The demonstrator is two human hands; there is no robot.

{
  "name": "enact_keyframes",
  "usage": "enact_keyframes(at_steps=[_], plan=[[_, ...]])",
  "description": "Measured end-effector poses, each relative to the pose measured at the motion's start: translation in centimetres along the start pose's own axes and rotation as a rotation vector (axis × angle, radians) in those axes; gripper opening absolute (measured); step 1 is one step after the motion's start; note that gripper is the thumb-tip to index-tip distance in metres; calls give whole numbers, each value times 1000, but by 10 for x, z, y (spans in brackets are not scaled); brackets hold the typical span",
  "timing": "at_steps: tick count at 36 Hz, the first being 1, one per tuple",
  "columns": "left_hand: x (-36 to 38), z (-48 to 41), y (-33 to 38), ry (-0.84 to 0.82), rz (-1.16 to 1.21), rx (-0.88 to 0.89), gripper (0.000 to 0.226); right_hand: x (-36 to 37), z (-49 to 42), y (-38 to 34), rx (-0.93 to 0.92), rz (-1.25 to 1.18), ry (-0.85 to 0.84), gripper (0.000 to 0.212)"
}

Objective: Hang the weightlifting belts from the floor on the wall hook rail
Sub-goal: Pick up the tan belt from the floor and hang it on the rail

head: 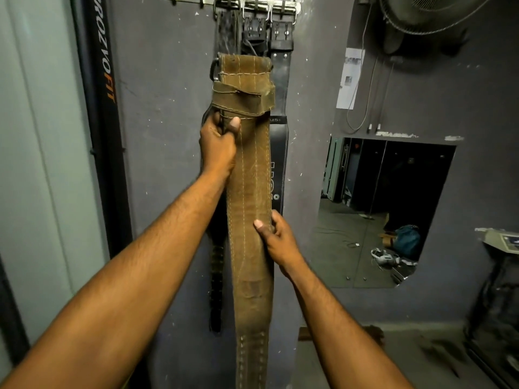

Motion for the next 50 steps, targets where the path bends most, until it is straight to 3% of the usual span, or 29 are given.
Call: enact_keyframes(at_steps=[3,7,12,17,22,29,32,37,43,47,50], plan=[[1,2,0,6,13,-12,34,0,1,3,7,-8,17,21],[1,-1,5,18,-12,11,34,0,8,18,95,7,-106,38],[3,-9,12,30,4,23,27,15,16,31,9,121,37,25],[11,-15,34,0,-30,51,31,25,25,39,64,96,20,23],[10,-21,36,34,-12,55,16,25,23,39,28,97,109,14],[4,-21,30,29,-22,4,12,20,39,51,134,20,-96,15],[5,-19,30,24,-32,7,13,23,45,61,180,48,-190,30],[3,-22,29,-10,-24,-10,16,26,49,71,178,116,-134,24],[0,-18,32,-114,-5,-92,30,18,44,49,298,38,-422,44],[-3,-12,27,-178,18,-171,35,8,1,-8,180,-27,-282,70],[-1,-6,17,-222,-15,-186,33,5,-41,-65,13,-118,-112,66]])
Point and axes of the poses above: each hand's wrist, its own z-axis away from the middle knuckle, its own x-axis out of the palm, y = z × x, the point moved 1 cm from there along -z, towards the middle knuckle, and after that the axes turned 9 degrees about -x, right-handed, at the moved point
